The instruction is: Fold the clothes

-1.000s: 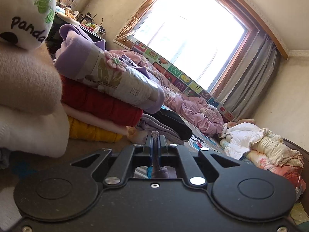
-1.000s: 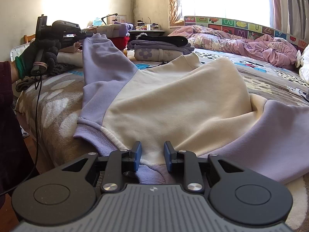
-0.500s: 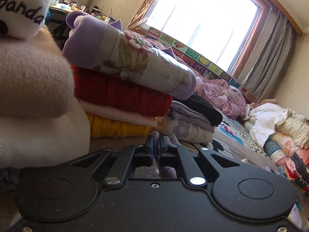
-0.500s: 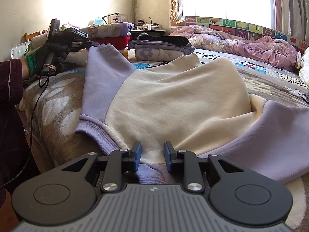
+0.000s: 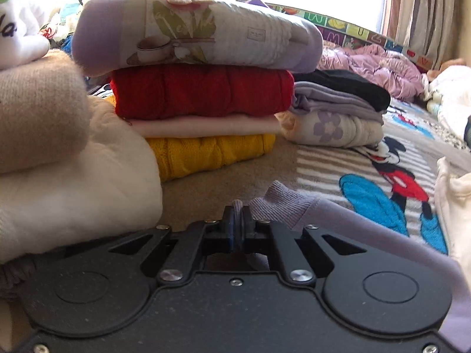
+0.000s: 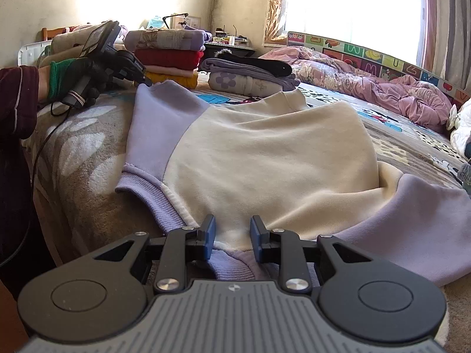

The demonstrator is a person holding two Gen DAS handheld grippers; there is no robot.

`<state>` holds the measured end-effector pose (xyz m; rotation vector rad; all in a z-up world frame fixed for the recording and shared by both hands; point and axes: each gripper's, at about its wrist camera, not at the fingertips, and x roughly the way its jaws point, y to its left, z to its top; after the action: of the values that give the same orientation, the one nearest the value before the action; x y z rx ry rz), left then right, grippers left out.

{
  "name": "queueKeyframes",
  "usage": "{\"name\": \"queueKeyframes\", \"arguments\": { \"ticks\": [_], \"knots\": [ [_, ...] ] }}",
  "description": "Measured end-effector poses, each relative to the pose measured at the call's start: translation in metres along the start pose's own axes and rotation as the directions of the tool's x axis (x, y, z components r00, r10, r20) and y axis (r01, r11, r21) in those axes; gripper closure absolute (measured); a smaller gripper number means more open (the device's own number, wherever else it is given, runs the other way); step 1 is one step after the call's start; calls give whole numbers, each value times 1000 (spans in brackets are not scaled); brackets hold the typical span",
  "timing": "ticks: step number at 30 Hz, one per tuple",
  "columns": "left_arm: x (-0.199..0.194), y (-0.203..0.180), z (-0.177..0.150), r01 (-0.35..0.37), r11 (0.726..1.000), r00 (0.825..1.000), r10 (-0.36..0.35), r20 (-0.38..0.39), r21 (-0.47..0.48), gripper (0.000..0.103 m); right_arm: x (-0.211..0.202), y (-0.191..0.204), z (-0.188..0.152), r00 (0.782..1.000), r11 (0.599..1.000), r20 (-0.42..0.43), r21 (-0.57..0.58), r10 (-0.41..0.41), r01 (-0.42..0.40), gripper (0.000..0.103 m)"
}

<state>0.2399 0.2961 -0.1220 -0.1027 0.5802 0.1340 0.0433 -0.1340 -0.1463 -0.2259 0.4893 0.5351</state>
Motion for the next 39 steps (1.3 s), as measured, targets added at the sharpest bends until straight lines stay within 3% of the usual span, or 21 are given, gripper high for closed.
{"name": "queueKeyframes", "arguments": {
  "ticks": [11,17,19,25,29,31,34,36,39],
  "knots": [
    [12,-30,-8,-125,972,991,133,-27,198,100,-5,15,4,998,993,1,-95,-63,63,74],
    [11,-38,-11,-166,953,985,173,-6,252,98,-17,31,9,995,982,54,-166,-81,89,71],
    [8,-38,-10,-179,950,983,184,5,257,93,-19,39,13,995,980,73,-184,-69,81,71],
    [-8,-37,-8,-214,944,977,211,37,251,92,-5,61,33,996,981,86,-192,20,-3,74],
    [-25,-42,-4,-257,936,965,239,104,241,92,18,80,52,995,977,72,-204,71,-55,74],
    [-31,-48,-2,-187,955,980,165,112,229,92,30,89,61,995,976,59,-206,82,-69,74],
    [-34,-67,-2,12,963,998,-27,52,269,92,48,97,69,996,977,27,-197,88,-81,72],
    [-33,-81,-1,146,947,988,-152,2,285,92,57,100,71,996,979,0,-184,93,-91,71],
    [-31,-102,3,279,917,960,-278,-46,285,92,65,105,70,994,979,-18,-170,108,-110,71]
  ]
}}
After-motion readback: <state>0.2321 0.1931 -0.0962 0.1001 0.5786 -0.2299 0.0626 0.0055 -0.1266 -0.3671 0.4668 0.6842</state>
